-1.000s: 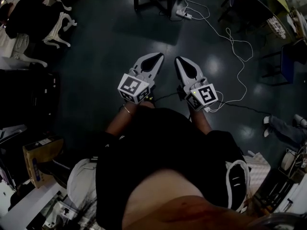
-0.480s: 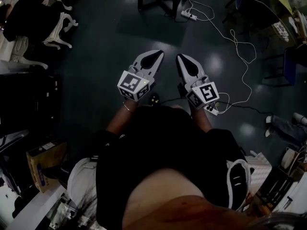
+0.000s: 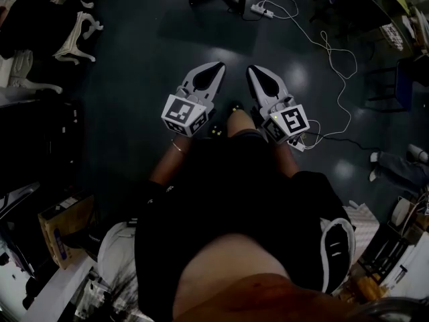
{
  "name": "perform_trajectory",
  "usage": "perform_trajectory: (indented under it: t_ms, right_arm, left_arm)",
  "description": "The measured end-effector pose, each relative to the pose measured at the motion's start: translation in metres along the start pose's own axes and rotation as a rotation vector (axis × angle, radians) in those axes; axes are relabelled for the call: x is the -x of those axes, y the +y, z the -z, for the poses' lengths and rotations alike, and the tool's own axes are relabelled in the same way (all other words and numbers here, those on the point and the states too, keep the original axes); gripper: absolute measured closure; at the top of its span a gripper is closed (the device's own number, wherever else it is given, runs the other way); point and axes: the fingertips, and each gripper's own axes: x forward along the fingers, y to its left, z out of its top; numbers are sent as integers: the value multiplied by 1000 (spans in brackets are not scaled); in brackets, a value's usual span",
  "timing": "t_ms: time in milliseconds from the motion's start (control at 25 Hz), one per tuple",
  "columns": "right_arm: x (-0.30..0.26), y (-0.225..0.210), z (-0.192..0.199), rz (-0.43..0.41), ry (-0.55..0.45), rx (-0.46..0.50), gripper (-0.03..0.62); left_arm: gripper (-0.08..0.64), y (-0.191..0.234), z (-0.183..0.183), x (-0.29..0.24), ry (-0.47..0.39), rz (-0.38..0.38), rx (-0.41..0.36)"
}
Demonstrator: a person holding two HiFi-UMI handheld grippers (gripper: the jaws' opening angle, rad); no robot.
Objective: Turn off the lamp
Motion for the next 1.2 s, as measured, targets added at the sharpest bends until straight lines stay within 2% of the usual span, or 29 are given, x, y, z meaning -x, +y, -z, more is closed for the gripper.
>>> perform_trajectory:
  t_ms: [400,840,1200]
  right_arm:
    - [-25,-17,-5,-24,-2,-1,592]
    - [-55,-57,-6,-58,13,-19,592]
    - [-72,-119,-6,-52,36,-37,592]
  left_arm:
    - [554,19,-2,-13,15,-26,-28]
    - [555,48,-8,-52,23,-72,-33]
    - [555,65,-6,-113,56,-75,-29]
